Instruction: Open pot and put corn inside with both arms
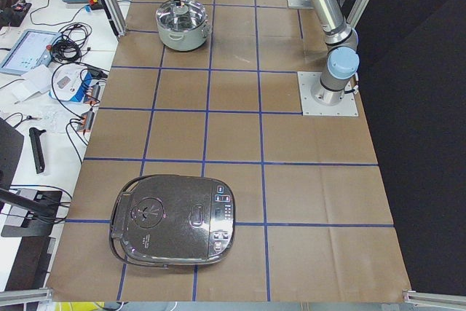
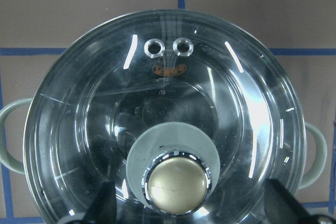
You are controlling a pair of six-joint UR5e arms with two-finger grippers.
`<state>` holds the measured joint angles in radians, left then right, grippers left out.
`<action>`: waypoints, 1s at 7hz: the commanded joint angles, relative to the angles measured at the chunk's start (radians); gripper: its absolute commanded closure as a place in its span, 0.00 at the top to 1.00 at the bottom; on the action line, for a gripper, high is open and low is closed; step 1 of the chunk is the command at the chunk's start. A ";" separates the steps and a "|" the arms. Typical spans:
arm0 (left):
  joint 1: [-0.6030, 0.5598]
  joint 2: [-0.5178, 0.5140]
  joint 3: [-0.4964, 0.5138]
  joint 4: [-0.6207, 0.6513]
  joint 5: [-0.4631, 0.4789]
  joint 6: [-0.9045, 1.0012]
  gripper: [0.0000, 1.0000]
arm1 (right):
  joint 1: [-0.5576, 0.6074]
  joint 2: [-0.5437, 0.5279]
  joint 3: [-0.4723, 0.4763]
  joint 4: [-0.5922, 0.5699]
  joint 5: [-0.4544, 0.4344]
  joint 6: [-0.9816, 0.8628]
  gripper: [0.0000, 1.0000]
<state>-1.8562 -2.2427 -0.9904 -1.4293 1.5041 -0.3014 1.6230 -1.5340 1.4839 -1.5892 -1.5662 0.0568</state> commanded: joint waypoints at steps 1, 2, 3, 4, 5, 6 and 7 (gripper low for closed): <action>0.000 -0.009 -0.005 0.006 0.001 -0.004 0.98 | 0.000 0.000 -0.001 0.000 0.000 0.000 1.00; 0.000 -0.009 -0.007 0.006 0.001 -0.005 0.92 | 0.000 0.000 -0.001 0.000 0.000 0.000 1.00; 0.000 -0.009 -0.010 0.006 0.001 -0.002 0.83 | 0.000 0.000 -0.001 0.000 0.000 0.000 1.00; 0.000 -0.009 -0.011 0.006 0.002 0.001 0.59 | -0.002 0.000 0.001 0.000 0.000 0.000 1.00; 0.000 -0.017 -0.004 0.006 0.004 0.002 0.43 | -0.002 0.000 0.001 0.000 0.000 0.000 1.00; 0.000 -0.021 -0.002 0.006 0.004 0.002 0.42 | -0.002 0.000 0.001 0.000 0.000 0.000 1.00; 0.000 -0.020 -0.002 0.006 0.004 0.002 0.41 | -0.002 0.000 0.001 0.000 0.000 0.000 1.00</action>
<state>-1.8559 -2.2609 -0.9935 -1.4235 1.5077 -0.2995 1.6215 -1.5340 1.4848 -1.5892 -1.5662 0.0567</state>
